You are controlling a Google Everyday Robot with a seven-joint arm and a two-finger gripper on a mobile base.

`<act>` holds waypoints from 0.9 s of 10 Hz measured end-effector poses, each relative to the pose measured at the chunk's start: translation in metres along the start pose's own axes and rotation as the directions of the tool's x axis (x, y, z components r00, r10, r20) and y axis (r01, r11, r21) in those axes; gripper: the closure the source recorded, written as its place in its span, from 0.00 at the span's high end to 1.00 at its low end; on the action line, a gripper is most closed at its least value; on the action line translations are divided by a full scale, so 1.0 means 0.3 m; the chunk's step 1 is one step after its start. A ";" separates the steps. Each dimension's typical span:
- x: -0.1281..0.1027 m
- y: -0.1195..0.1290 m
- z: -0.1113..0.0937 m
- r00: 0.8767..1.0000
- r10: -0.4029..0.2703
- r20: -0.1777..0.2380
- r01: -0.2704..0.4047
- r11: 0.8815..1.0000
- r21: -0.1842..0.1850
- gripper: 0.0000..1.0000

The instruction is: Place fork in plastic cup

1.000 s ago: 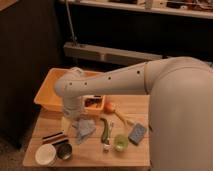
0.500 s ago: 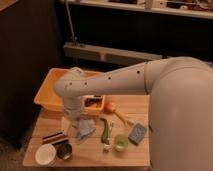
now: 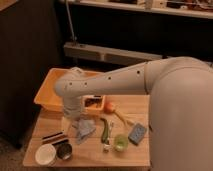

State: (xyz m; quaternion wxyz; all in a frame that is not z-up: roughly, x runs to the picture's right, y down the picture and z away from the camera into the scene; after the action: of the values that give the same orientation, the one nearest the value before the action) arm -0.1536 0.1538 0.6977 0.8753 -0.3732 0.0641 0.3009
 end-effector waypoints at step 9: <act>0.064 -0.032 -0.062 0.995 -0.084 0.056 0.078 0.992 0.097 0.80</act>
State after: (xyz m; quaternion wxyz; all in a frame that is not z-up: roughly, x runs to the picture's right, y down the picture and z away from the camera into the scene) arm -0.1304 0.1449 0.6840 0.9049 -0.3244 0.0369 0.2729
